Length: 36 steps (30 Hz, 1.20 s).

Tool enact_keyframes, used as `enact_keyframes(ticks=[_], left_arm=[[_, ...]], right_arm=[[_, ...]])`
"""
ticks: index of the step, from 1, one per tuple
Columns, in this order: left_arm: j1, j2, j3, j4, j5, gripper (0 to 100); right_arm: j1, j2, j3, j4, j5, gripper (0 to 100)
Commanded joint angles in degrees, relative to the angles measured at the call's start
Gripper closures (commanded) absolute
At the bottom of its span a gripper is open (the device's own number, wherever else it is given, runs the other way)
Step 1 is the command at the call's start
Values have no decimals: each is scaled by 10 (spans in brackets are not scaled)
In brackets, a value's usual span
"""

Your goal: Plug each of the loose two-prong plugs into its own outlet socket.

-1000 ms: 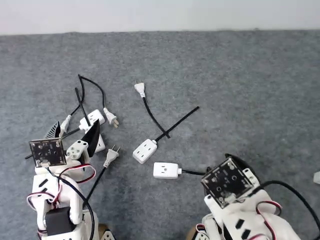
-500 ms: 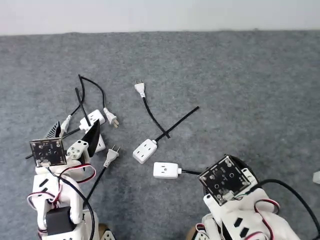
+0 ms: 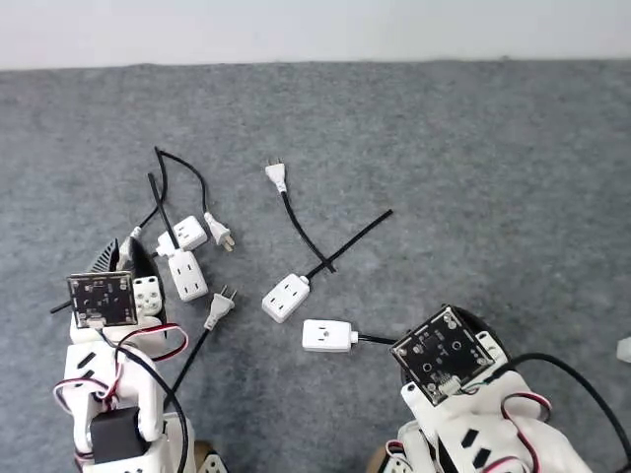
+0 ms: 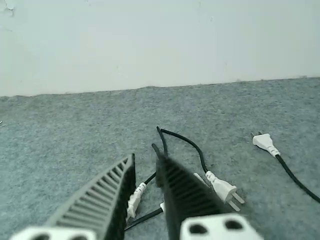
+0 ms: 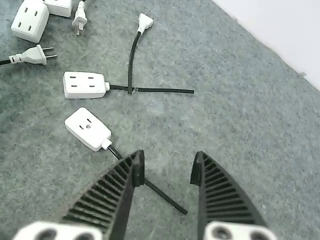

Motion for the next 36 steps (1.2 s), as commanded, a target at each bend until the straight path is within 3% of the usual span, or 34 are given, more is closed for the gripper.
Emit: enact_keyframes(ticks=[1,8,15,18,32,34,36], left_arm=[[4,-4,-5,-15,-7,974],[4,-4,-14,-15,-8,958],[2,-4,-83,-16,-13,689],[4,-4,-142,-11,-39,630],[3,-4,-348,60,-57,633],[4,-4,-351,83,-56,695],[4,-4,-339,93,-56,825]], right_arm=[[3,-2,-1,18,-6,841],[3,-2,-1,19,-6,841],[3,-2,4,18,-6,841],[3,-2,11,16,-4,841],[3,-2,11,17,-4,841],[2,-2,11,17,-4,841],[2,-2,11,17,-4,841]])
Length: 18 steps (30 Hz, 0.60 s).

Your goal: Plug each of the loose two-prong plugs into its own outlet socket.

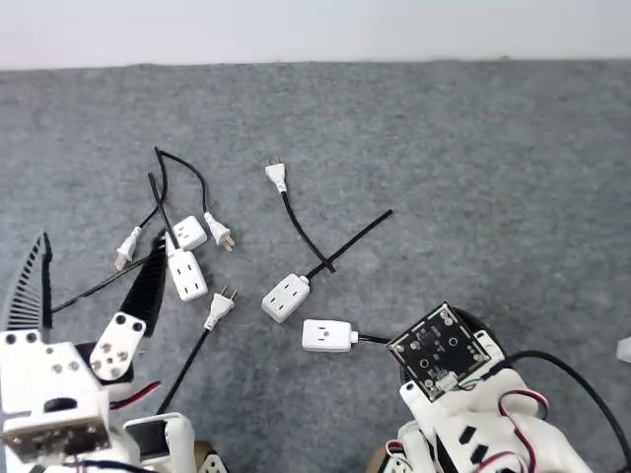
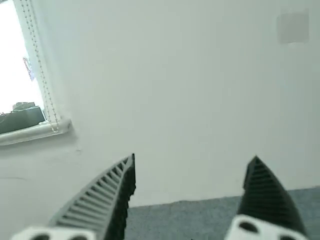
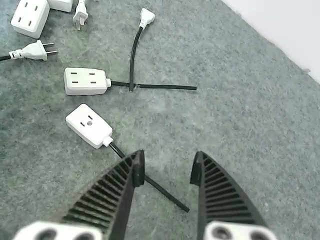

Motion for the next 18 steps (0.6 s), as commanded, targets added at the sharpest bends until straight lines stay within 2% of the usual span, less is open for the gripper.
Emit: enact_keyframes(ticks=[1,2,3,8,18], left_arm=[[4,4,-1,27,-5,899],[4,4,11,27,-5,970],[4,4,24,27,-4,997],[4,4,99,11,-4,987],[4,4,262,-91,-4,987]], right_arm=[[2,-2,-1,17,-4,841],[2,-2,-1,17,-4,841],[2,-2,-1,17,-4,841],[2,-2,-1,17,-4,841],[2,13,0,4,4,841]])
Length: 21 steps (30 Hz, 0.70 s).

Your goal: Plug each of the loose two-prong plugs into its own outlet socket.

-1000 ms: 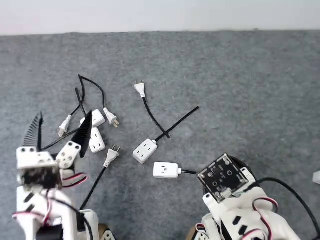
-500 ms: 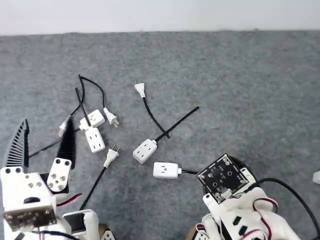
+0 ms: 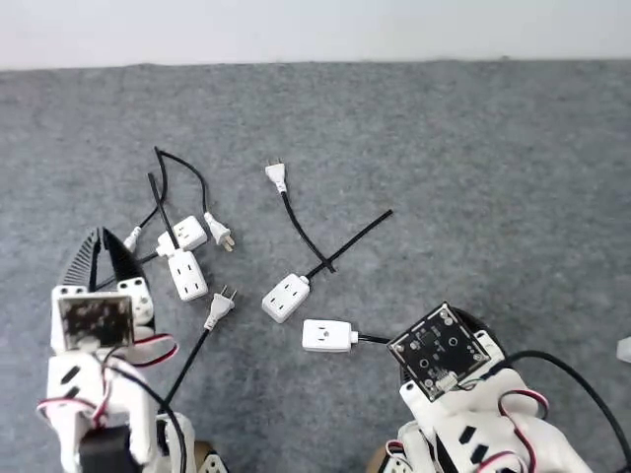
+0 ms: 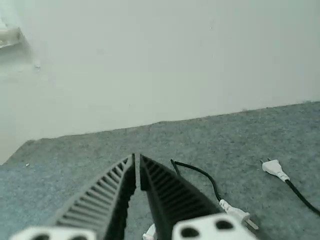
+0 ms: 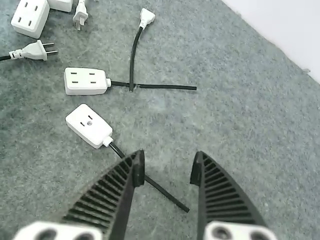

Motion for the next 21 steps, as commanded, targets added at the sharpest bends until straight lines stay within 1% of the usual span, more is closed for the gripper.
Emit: enact_keyframes(ticks=[1,3,5,9,12,14,17,21], left_arm=[[4,4,44,-61,-4,987],[4,5,57,-72,0,987],[4,5,62,-78,19,987],[4,5,64,-77,27,969],[4,4,77,-80,27,933],[4,4,82,-80,27,904],[4,4,87,-89,27,871],[3,4,108,-113,27,863]], right_arm=[[2,27,0,-2,14,841],[2,76,0,-21,24,841],[2,151,-1,-52,26,841],[-7,308,-10,-145,25,841],[-51,415,-32,-204,23,838],[-95,474,-58,-226,22,837],[-153,555,-114,-254,-6,837],[-196,656,-167,-305,-40,837]])
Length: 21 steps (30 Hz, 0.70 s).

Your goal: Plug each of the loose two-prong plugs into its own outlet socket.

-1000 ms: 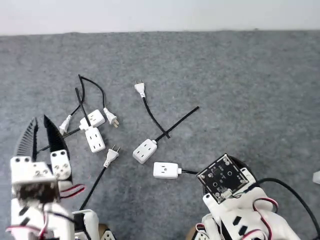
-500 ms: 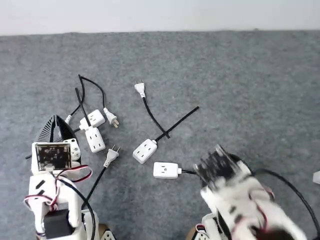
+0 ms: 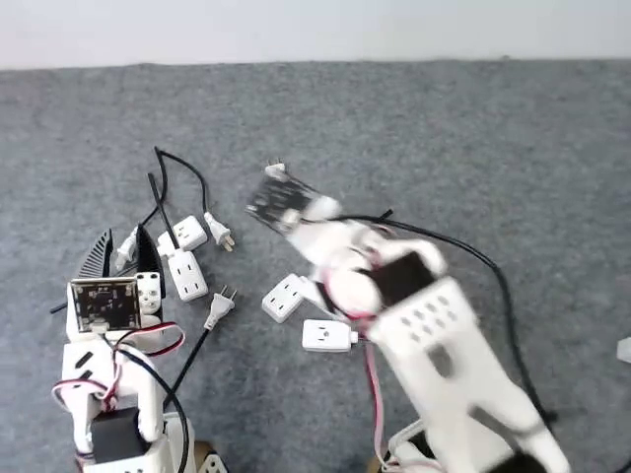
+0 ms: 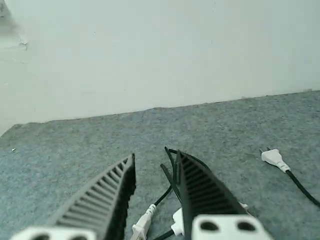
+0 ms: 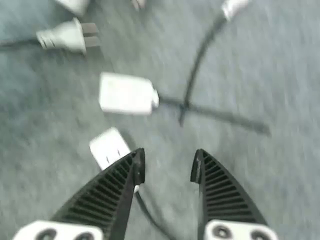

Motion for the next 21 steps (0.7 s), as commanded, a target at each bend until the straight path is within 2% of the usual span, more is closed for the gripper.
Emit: enact_keyframes(ticks=[1,6,11,17,21], left_arm=[[3,-2,10,-34,10,863],[2,-2,13,-36,10,863],[0,-2,18,-37,10,863],[-1,-2,22,-45,10,863],[-4,-2,22,-45,10,863]], right_arm=[[-37,84,-61,-59,-33,837],[-65,207,-90,-146,-58,837],[-63,319,-161,-203,-84,837],[-58,451,-279,-230,-86,836],[-29,546,-383,-229,-107,836]])
